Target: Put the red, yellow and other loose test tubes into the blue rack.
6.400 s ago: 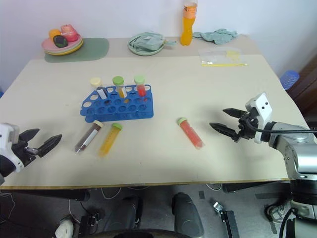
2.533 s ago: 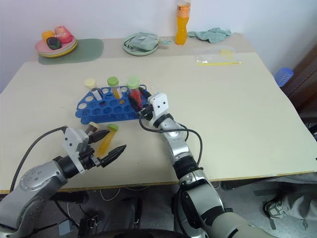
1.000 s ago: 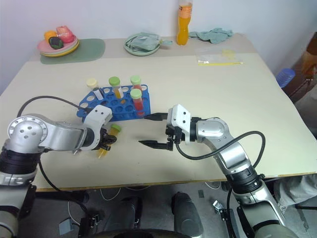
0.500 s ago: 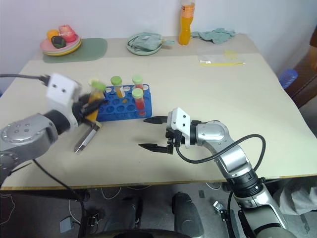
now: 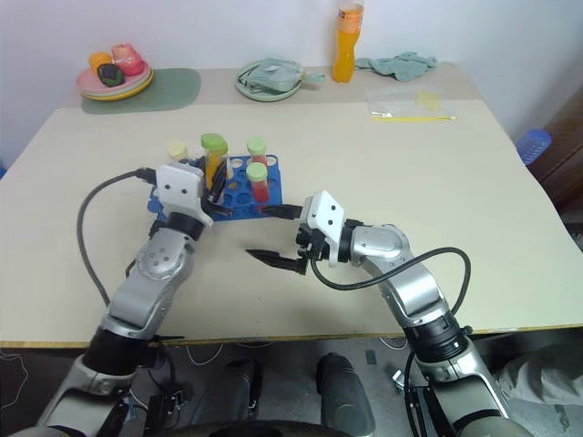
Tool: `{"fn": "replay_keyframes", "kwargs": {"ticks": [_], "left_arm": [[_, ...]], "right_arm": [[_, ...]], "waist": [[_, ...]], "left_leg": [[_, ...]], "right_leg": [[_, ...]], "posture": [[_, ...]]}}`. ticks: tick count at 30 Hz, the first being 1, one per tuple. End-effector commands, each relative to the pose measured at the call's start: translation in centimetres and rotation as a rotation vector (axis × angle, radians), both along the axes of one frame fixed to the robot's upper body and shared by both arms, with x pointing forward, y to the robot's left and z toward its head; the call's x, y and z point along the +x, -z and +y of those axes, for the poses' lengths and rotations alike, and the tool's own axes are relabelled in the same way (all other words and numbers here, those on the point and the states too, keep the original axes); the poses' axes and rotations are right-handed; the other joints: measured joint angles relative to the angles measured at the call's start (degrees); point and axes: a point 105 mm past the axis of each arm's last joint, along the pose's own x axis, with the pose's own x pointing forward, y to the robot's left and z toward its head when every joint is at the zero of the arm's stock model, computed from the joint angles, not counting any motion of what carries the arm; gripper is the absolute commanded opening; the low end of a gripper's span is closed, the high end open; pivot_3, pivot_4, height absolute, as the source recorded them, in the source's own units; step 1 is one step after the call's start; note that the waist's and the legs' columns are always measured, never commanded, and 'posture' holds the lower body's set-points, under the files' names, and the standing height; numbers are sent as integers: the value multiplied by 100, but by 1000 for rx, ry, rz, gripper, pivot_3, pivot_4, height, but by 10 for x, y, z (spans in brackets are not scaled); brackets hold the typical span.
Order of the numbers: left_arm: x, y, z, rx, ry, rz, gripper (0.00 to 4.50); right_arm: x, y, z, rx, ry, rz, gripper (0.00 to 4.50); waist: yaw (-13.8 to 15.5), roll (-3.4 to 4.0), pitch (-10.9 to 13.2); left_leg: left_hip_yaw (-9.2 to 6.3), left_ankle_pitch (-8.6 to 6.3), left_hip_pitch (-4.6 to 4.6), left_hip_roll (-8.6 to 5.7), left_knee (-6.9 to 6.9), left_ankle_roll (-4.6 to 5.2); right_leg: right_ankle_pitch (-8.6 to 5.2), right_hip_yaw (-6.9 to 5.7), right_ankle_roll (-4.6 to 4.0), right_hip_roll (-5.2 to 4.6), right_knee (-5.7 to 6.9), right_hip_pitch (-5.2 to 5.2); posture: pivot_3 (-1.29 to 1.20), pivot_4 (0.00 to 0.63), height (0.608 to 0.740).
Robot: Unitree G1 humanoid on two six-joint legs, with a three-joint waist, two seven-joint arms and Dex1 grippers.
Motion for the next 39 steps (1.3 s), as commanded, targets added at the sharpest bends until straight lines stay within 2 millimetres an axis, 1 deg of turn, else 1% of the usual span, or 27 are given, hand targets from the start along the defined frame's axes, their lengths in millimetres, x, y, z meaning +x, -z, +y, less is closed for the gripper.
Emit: {"fn": "replay_keyframes", "kwargs": {"ticks": [1,5,17,23,27,36,38,39], "left_arm": [[0,-10,3,1,-2,-72,739],[6,-2,1,5,-1,-55,739],[11,7,-6,16,14,-78,739],[8,14,-5,-14,11,-114,739],[7,18,-2,-67,1,-137,739],[8,28,2,-96,3,-121,739],[8,29,3,-100,0,-117,1807],[8,29,3,-102,1,-115,2226]], "right_arm": [[-2,-11,-1,22,14,-41,4011],[-3,-10,-2,23,23,-37,4011],[-5,-10,-1,21,23,-36,4011],[-5,-10,-2,19,24,-35,4011],[-6,-11,-2,18,22,-35,4011],[-6,-12,-1,19,19,-42,4011],[-6,-12,-1,19,17,-43,4011],[-6,-12,-1,19,16,-43,4011]], "waist": [[1,0,0],[2,0,0],[5,0,0],[8,0,0],[9,0,0],[3,0,-1],[0,1,-1],[-2,1,-1]], "left_leg": [[0,0,0,0,1,0],[0,0,1,0,1,1],[-1,0,2,-1,2,1],[-1,0,3,-1,2,1],[-1,0,3,-1,2,1],[-1,-1,7,-1,2,1],[-1,-1,8,-1,2,1],[-1,-1,8,-1,2,1]], "right_leg": [[0,0,0,0,0,1],[0,-1,0,1,2,1],[1,-1,1,0,2,3],[1,-2,1,0,2,3],[0,-2,1,0,2,4],[1,-2,1,1,2,7],[1,-2,1,1,2,8],[1,-2,1,1,2,8]], "posture": [[0,150,740],[0,150,740],[0,150,740],[0,150,740],[0,150,740],[0,150,740],[0,150,740],[0,150,740]]}}
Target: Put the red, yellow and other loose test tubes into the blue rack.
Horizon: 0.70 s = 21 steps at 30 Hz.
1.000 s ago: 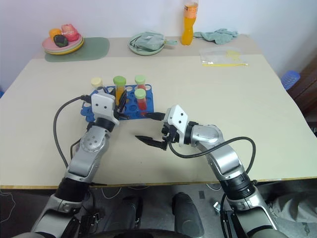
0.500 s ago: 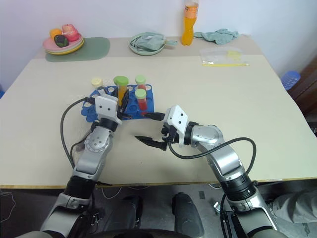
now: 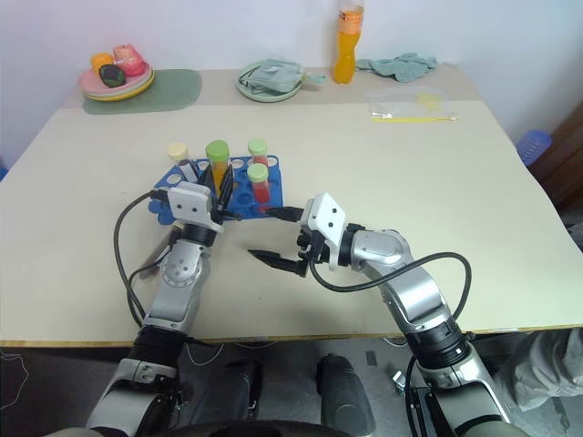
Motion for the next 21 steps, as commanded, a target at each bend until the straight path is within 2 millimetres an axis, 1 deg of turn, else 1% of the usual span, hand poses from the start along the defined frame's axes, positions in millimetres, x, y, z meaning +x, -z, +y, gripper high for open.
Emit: {"fn": "replay_keyframes", "kwargs": {"ticks": [1,4,5,8,12,15,17,19,20,21], "left_arm": [[-2,3,3,-19,-1,4,2761],[-2,3,5,-26,-17,2,4284],[-3,2,5,-32,-18,1,4454],[-6,-5,10,-53,-24,-18,4454],[-19,-30,24,-89,-37,-66,4454],[-40,-67,50,-96,-56,-124,4454],[-49,-87,63,-96,-53,-135,4454],[-53,-98,71,-91,-28,-87,4454],[-53,-98,75,-91,-16,-37,4454],[-52,-94,80,-87,-4,42,4454]], "right_arm": [[-4,-14,1,18,-16,-60,4011],[-4,-14,1,19,-19,-60,4011],[-5,-14,2,20,-20,-59,4011],[-5,-14,2,20,-21,-60,4011],[-6,-15,2,19,-17,-63,4011],[-6,-14,-1,17,-13,-58,4011],[-6,-13,-2,15,-15,-53,4011],[-7,-12,-1,14,-23,-48,4011],[-7,-12,0,15,-28,-46,4011],[-8,-12,1,16,-34,-46,4011]], "waist": [[1,0,0],[5,0,0],[6,0,0],[-6,0,0],[-4,0,0],[-23,0,0],[-24,0,0],[-17,0,0],[-10,0,0],[-6,0,0]], "left_leg": [[0,0,0,0,0,0],[-1,0,0,0,0,0],[-1,0,0,0,1,0],[-1,0,0,0,1,0],[-3,0,0,1,1,0],[-4,0,0,3,1,0],[-6,0,1,4,1,0],[-5,0,3,4,1,0],[-5,0,4,4,1,0],[-5,0,6,3,1,0]], "right_leg": [[0,0,0,0,0,0],[0,-1,0,0,0,0],[0,0,0,0,0,1],[0,-1,0,0,0,0],[0,0,0,0,2,0],[0,0,0,1,5,-1],[0,-1,0,3,7,-2],[0,-1,0,3,10,1],[0,-1,0,3,9,3],[0,-2,0,2,8,6]], "posture": [[0,150,740],[0,150,740],[0,150,740],[0,150,740],[0,150,740],[0,150,740],[0,150,740],[0,150,740],[0,150,740],[0,150,740]]}}
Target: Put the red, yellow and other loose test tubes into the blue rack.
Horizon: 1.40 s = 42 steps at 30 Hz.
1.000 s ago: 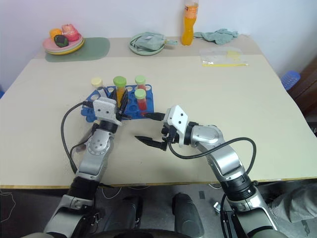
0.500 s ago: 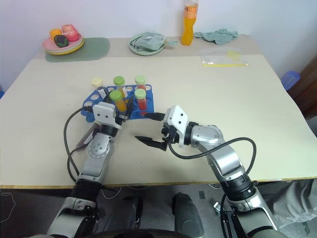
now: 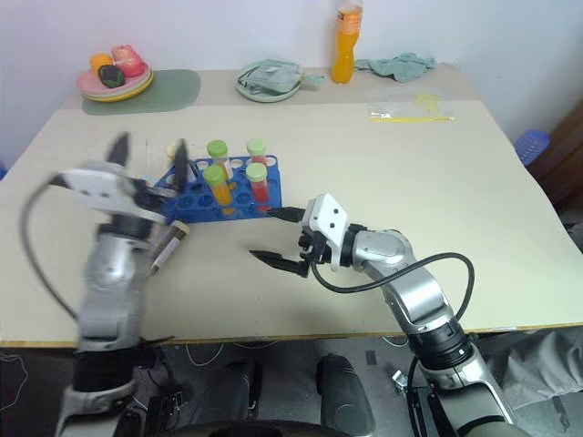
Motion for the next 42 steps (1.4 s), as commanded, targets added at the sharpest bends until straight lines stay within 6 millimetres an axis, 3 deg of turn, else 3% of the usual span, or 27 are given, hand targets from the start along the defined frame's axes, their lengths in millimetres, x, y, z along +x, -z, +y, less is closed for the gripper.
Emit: {"fn": "replay_keyframes", "kwargs": {"ticks": [1,3,6,9,11,16,25,28,34,37,39,42], "left_arm": [[-3,2,8,-9,70,191,4454],[-5,9,17,22,53,314,4454],[-8,33,43,185,-104,622,4454],[-21,67,44,281,-18,1037,4454],[-26,78,44,344,20,1231,4454],[-20,88,25,413,162,1384,4454],[2,110,29,439,80,1539,4454],[3,117,26,442,82,1562,3664],[-4,111,22,444,159,1552,823],[-15,101,27,455,204,1533,781],[-21,96,44,413,169,1541,781],[-18,78,56,454,158,1325,781]], "right_arm": [[-6,-13,5,29,-38,-47,4011],[-6,-13,5,30,-43,-48,4011],[-5,-13,5,27,-47,-45,4011],[-5,-12,7,24,-62,-41,4011],[-5,-12,9,24,-71,-42,4011],[-2,-14,13,27,-80,-54,4011],[-3,-12,9,19,-59,-67,4011],[-4,-11,9,22,-46,-66,4011],[-6,-10,9,25,-40,-65,4011],[-6,-11,8,23,-41,-66,4011],[-6,-11,8,22,-45,-64,4011],[-7,-11,11,20,-64,-63,4011]], "waist": [[0,0,0],[-16,0,0],[-39,0,3],[-43,-2,5],[-29,-8,6],[-28,-7,6],[-38,-7,6],[-31,-7,6],[-45,-7,6],[-85,-7,6],[-123,-7,6],[-177,-5,7]], "left_leg": [[-1,0,2,0,0,0],[-1,-1,4,0,0,1],[-6,-1,6,2,-1,2],[-6,-1,12,2,-1,2],[-8,-1,13,0,-1,2],[-7,-1,18,0,-4,1],[-2,0,13,0,-6,-1],[-2,0,10,0,-6,-1],[-2,0,9,0,-4,-1],[-1,0,3,1,-5,-1],[-1,0,-4,1,-5,-1],[0,0,-4,1,-6,-1]], "right_leg": [[0,0,0,0,-1,3],[0,-1,0,1,-1,5],[-1,-2,-1,6,6,3],[-2,-2,-2,8,10,3],[-3,-7,-1,7,13,6],[-3,-6,-1,5,10,9],[-2,-1,-2,5,9,1],[-3,-1,-2,5,9,-1],[-2,0,-2,3,11,-2],[-3,1,-2,4,10,-8],[-3,1,-2,3,11,-14],[-3,2,-2,2,11,-18]], "posture": [[0,150,740],[0,150,740],[0,150,740],[0,150,740],[0,150,740],[0,150,740],[0,150,740],[0,150,740],[0,150,740],[0,150,740],[0,150,740],[0,150,740]]}}
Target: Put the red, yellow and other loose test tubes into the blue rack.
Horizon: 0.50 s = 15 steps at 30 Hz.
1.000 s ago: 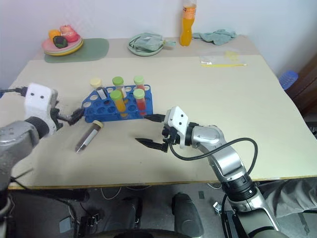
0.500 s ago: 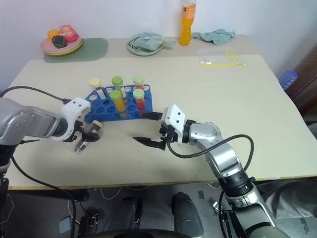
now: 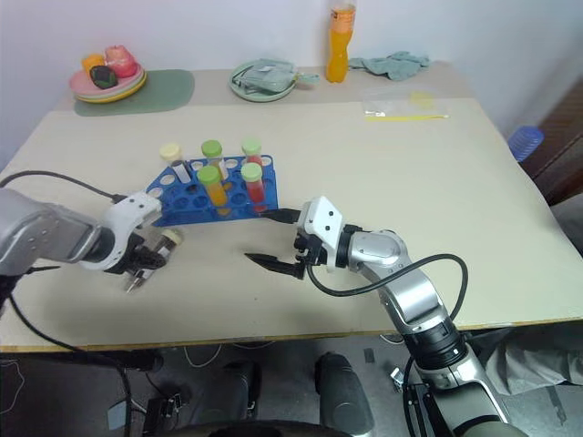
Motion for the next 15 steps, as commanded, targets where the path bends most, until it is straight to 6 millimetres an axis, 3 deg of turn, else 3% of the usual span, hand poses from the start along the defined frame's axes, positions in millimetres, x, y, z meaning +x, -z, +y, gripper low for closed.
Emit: {"fn": "replay_keyframes", "kwargs": {"ticks": [1,2,5,7,9,11,15], "left_arm": [[7,-38,5,-15,80,-305,781],[7,-42,5,-22,92,-355,781],[11,-80,-9,-108,196,-780,781],[11,-105,-10,-212,138,-1023,781],[14,-117,-7,-315,16,-1169,781],[22,-124,0,-261,-123,-1325,781],[37,-105,-14,-194,-243,-1466,781]], "right_arm": [[-4,-10,3,15,-35,-42,4011],[-4,-10,4,14,-37,-42,4011],[-4,-11,5,14,-46,-42,4011],[-3,-11,5,14,-52,-41,4011],[-3,-10,6,15,-57,-38,4011],[-2,-10,8,17,-58,-37,4011],[-1,-10,12,25,-56,-27,4011]], "waist": [[-3,0,0],[11,0,0],[78,6,-1],[156,-4,-3],[210,-10,-6],[218,-10,-7],[198,-10,-11]], "left_leg": [[5,0,-1,2,-1,0],[5,0,-2,3,-2,0],[7,0,-10,2,-3,-1],[8,0,-13,1,1,-1],[9,0,-12,0,4,0],[1,0,-9,-1,10,0],[6,0,-1,-6,8,0]], "right_leg": [[0,4,-1,-1,2,-4],[0,4,-1,-1,2,-8],[0,4,-2,-14,-4,-12],[1,0,-3,-16,-12,-6],[4,-1,-4,-16,-21,-1],[5,-6,-3,-15,-22,10],[11,-3,2,-15,-23,15]], "posture": [[0,150,740],[0,150,740],[0,150,740],[0,150,740],[0,150,740],[0,150,740],[0,150,740]]}}
